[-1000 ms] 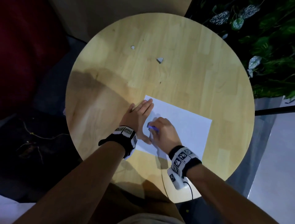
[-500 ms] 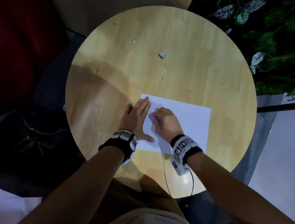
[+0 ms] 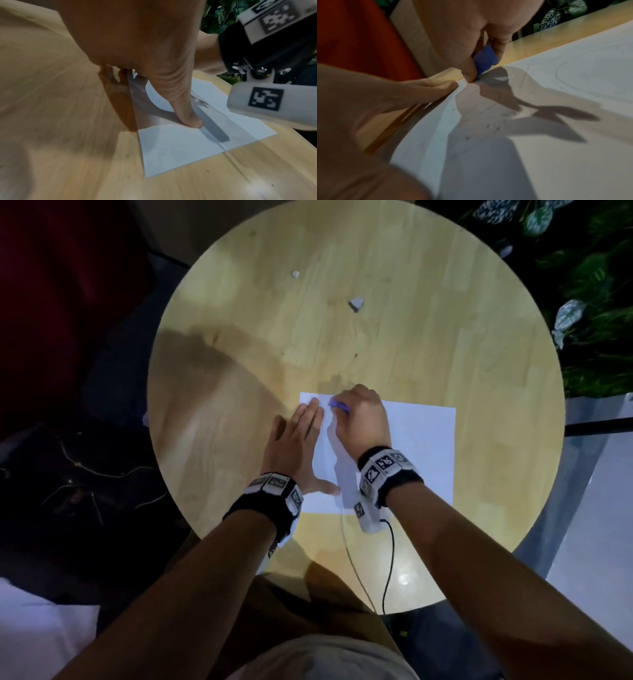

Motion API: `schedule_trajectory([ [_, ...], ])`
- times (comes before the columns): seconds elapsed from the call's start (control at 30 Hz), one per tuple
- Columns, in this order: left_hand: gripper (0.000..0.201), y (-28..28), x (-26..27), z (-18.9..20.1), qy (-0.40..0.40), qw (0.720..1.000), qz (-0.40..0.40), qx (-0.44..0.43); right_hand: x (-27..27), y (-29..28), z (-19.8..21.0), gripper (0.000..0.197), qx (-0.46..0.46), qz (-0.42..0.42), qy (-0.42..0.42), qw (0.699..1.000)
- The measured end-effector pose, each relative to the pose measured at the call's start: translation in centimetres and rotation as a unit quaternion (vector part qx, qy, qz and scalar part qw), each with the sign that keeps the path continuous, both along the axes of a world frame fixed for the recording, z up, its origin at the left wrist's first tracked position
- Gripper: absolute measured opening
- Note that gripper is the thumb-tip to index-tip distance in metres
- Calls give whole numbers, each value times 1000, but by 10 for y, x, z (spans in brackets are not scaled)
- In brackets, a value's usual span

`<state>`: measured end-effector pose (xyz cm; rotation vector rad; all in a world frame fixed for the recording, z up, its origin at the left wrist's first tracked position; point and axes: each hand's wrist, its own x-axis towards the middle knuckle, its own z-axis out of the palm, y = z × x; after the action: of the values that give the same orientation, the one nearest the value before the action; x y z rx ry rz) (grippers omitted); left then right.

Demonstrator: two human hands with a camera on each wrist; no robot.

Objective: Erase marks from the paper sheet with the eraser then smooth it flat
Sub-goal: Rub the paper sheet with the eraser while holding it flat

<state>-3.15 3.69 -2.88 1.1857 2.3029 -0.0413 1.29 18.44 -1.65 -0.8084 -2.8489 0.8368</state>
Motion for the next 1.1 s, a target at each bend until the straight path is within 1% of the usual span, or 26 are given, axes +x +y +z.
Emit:
schedule_trajectory([
  [0.07, 149, -1, 0, 0, -2, 1000, 2, -1, 14, -16, 0, 14, -5, 3, -1, 1000],
  [0.17, 148, -1, 0, -1, -5, 1000, 6, 8, 50, -39, 10, 17, -51, 86, -18, 995],
  [0.23, 148, 0, -2, 0, -6, 1000, 6, 2, 43, -28, 12, 16, -52, 106, -26, 993],
  [0.27, 149, 0, -2, 0, -6, 1000, 5, -7, 31, -18, 9, 14, -34, 92, -25, 995],
  [0.33, 149, 2, -1, 2, -3, 1000, 1, -21, 8, -4, 2, 12, 0, 34, -11, 999],
  [0.37, 149, 2, 0, 2, -3, 1000, 0, -23, 4, -2, 0, 13, 2, 11, -2, 1000],
  [0.4, 150, 2, 1, 3, -7, 1000, 1, -23, 7, -6, -2, 14, 1, 5, 2, 1000],
  [0.47, 150, 0, 0, 3, -14, 1000, 6, -11, 28, -24, 3, 15, -9, 53, -10, 999],
  [0.53, 148, -1, -1, 2, -15, 1000, 8, 1, 54, -38, 14, 15, -30, 142, -32, 989],
  [0.57, 148, 0, -1, 2, -17, 1000, 8, 2, 57, -35, 18, 17, -34, 174, -47, 983],
  [0.6, 148, 0, -2, 3, -18, 1000, 7, -2, 51, -27, 18, 18, -30, 186, -59, 980],
  [0.63, 149, 1, -2, 3, -19, 1000, 6, -8, 38, -16, 15, 19, -15, 174, -64, 983],
  [0.7, 149, 1, -2, 4, -19, 1000, 2, -15, 13, 2, 8, 19, 19, 106, -51, 993],
  [0.73, 149, 1, -2, 4, -20, 1000, 4, -12, 7, 6, 5, 18, 19, 76, -41, 996],
  [0.77, 150, 0, -2, 4, -23, 1000, 6, -8, 8, 3, 3, 17, 13, 69, -34, 997],
  [0.8, 150, -1, -2, 4, -26, 1000, 8, -3, 18, -5, 3, 17, 9, 82, -34, 996],
  [0.9, 150, -1, 0, 1, -14, 1000, 13, 11, 68, -33, 16, 10, -14, 189, -41, 981],
  [0.93, 150, -1, -1, 1, -11, 1000, 12, 11, 77, -33, 18, 8, -13, 220, -42, 975],
  [1.0, 150, -1, -2, 1, -14, 1000, 11, 10, 64, -19, 15, 10, 9, 262, -52, 964],
  [1.03, 150, -1, -2, 1, -21, 1000, 14, 9, 48, -10, 9, 13, 30, 256, -57, 965],
  [1.07, 150, -1, -3, 2, -27, 1000, 14, 5, 30, 0, 4, 13, 43, 217, -59, 973],
  [1.1, 150, -1, -3, 1, -27, 1000, 11, 1, 14, 9, 1, 13, 47, 156, -51, 985],
])
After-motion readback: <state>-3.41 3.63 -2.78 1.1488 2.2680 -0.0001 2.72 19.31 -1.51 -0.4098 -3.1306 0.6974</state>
